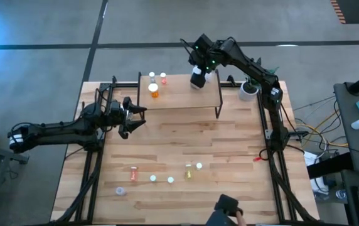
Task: Pick and place medicine bottles onto shelf by color
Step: Put the green medicine bottle on the shelf
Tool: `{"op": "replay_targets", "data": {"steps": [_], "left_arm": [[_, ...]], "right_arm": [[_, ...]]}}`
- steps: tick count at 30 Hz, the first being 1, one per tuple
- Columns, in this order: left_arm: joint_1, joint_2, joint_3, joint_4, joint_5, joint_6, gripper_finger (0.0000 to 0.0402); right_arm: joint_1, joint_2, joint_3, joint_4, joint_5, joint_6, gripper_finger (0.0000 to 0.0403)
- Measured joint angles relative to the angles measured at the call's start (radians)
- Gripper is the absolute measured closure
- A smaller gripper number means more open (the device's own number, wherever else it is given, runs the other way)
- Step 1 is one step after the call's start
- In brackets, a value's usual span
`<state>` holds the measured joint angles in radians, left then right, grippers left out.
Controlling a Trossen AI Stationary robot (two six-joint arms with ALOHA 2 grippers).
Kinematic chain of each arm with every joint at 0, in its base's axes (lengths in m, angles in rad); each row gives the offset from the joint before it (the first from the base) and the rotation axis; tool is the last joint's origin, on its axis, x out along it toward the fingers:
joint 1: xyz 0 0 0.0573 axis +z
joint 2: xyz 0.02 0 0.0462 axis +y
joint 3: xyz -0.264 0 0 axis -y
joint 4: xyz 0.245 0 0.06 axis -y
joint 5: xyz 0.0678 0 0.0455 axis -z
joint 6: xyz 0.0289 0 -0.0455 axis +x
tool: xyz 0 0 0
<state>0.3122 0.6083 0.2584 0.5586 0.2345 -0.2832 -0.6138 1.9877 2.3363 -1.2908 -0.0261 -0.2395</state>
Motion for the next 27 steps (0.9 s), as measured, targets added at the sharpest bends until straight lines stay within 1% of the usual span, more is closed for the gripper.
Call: {"op": "replay_targets", "data": {"steps": [18, 20, 27], "left_arm": [[0.0, 0.0, 0.0, -0.001, 0.021, 0.001, 0.0116], [0.0, 0.0, 0.0, -0.002, 0.022, 0.001, 0.0116], [0.0, 0.0, -0.002, -0.028, 0.023, 0.001, 0.0116]], "right_arm": [[-0.002, 0.0, 0.0, 0.048, 0.002, 0.011, 0.008], [-0.002, 0.0, 0.0, 0.048, 0.002, 0.014, 0.0091], [-0.002, 0.0, 0.0, 0.048, 0.0, 0.032, 0.016]]}}
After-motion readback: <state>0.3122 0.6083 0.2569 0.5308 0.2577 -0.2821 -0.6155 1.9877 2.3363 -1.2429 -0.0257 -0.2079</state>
